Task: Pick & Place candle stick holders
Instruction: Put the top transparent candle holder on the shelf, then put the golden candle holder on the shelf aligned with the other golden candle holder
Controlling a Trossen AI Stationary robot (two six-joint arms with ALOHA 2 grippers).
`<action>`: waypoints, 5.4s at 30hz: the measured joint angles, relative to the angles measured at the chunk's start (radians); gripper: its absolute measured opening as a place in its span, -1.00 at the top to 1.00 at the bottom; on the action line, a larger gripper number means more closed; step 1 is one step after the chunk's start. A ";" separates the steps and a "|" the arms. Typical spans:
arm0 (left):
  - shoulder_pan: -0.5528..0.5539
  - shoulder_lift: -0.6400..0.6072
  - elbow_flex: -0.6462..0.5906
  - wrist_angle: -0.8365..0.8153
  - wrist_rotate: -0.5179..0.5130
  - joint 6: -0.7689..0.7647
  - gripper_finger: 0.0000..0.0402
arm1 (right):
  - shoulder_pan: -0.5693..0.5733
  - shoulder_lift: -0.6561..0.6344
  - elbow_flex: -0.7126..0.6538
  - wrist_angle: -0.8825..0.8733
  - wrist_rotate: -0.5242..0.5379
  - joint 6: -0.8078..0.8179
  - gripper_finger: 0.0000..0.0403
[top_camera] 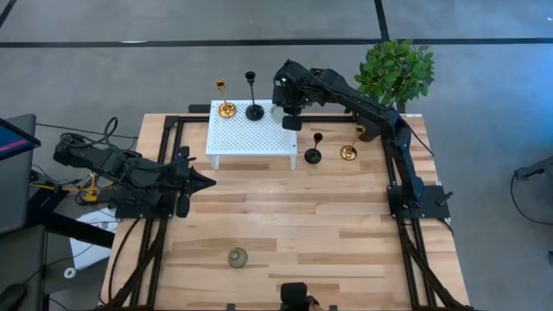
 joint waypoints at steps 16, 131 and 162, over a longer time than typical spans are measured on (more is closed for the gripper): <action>0.000 0.000 0.000 0.000 0.000 0.000 0.97 | 0.004 0.000 0.000 0.075 -0.004 0.000 0.69; 0.000 0.000 0.000 0.000 0.000 0.061 0.97 | 0.283 -0.639 -0.644 -0.090 -0.026 0.574 1.00; 0.000 0.000 0.000 0.000 0.000 0.060 0.97 | 0.555 -1.212 -1.520 0.283 0.391 1.322 1.00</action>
